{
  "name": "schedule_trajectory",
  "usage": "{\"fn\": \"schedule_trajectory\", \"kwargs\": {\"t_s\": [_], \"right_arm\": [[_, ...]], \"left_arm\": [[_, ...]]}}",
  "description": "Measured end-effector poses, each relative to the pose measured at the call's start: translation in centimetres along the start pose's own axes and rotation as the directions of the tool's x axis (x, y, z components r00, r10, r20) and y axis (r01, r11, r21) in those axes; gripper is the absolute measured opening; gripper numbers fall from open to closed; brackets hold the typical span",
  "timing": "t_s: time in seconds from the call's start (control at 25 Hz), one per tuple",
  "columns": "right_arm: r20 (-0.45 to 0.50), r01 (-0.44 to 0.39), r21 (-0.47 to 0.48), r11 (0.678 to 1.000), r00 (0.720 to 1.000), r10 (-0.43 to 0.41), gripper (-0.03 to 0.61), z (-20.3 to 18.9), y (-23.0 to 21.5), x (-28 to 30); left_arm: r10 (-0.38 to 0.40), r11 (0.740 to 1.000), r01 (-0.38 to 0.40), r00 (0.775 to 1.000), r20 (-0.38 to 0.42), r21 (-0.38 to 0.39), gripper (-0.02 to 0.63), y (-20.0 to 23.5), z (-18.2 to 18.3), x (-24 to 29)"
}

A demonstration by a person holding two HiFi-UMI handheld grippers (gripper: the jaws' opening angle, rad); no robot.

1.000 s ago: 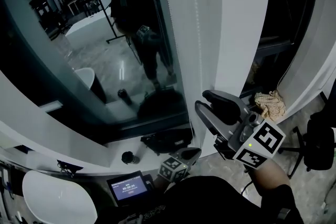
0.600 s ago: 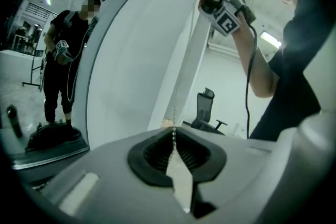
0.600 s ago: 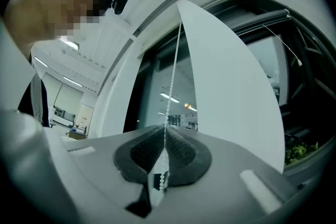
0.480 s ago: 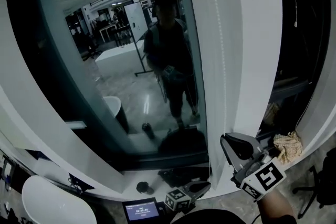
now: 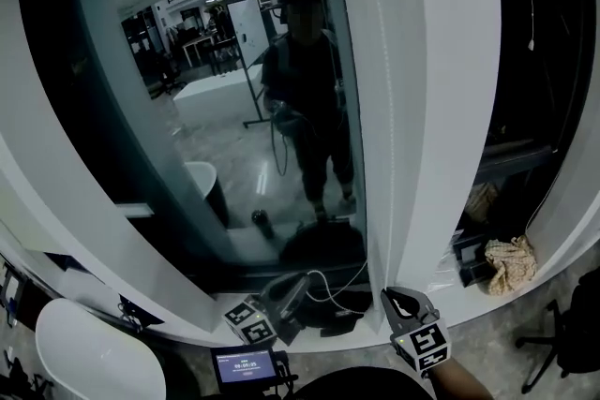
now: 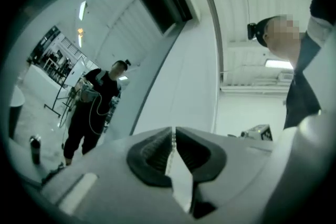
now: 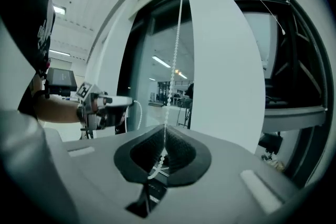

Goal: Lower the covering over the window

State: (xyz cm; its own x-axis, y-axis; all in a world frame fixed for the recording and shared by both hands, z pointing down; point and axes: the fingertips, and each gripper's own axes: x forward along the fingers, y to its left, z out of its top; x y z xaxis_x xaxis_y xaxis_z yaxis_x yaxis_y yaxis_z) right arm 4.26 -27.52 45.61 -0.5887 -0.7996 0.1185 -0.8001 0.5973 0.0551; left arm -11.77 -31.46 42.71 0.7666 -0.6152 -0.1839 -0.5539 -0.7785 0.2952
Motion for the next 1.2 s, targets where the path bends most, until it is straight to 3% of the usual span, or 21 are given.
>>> {"fn": "schedule_trajectory", "kwargs": {"t_s": [0.16,0.24,0.36,0.48,0.64,0.8,0.92,1.04,1.2], "right_arm": [[-0.017,0.004,0.014,1.000,1.000,-0.003,0.011,-1.0,-0.2,0.0],[-0.018,0.002,0.023,1.000,1.000,-0.002,0.011,-1.0,-0.4,0.0],[-0.010,-0.012,0.060,0.998,1.000,0.012,0.011,-0.9,-0.3,-0.3],[-0.005,-0.023,0.051,0.998,1.000,0.023,0.011,-0.7,0.4,0.1],[0.004,-0.050,0.011,0.999,0.999,0.050,0.011,-0.1,2.0,1.4],[-0.050,-0.085,0.021,0.996,0.995,0.086,0.009,-2.0,3.3,2.5],[-0.207,-0.115,0.065,0.991,0.970,0.126,0.009,-8.8,4.8,3.1],[-0.360,-0.132,0.162,0.978,0.915,0.183,0.009,-16.1,5.9,2.5],[-0.407,-0.124,0.191,0.974,0.892,0.194,0.008,-18.6,5.7,1.3]], "left_arm": [[0.180,0.983,-0.182,0.980,0.088,0.014,0.062,5.0,4.2,-1.9],[0.178,0.984,-0.175,0.980,0.088,-0.040,0.064,6.5,4.7,-3.3],[0.077,0.990,-0.067,0.993,0.086,-0.120,0.067,4.4,5.9,-3.5],[-0.082,0.992,0.089,0.993,0.083,-0.087,0.074,-0.4,7.2,-0.4],[-0.279,0.960,0.281,0.955,0.104,-0.004,0.080,-8.2,10.5,4.9],[-0.424,0.904,0.415,0.901,0.094,0.102,0.087,-14.3,12.6,9.0],[-0.454,0.886,0.437,0.886,0.096,0.152,0.091,-16.2,12.7,11.0],[-0.442,0.893,0.425,0.890,0.112,0.145,0.091,-16.2,12.8,12.6],[-0.458,0.884,0.433,0.877,0.145,0.175,0.110,-16.8,14.2,13.9]]}}
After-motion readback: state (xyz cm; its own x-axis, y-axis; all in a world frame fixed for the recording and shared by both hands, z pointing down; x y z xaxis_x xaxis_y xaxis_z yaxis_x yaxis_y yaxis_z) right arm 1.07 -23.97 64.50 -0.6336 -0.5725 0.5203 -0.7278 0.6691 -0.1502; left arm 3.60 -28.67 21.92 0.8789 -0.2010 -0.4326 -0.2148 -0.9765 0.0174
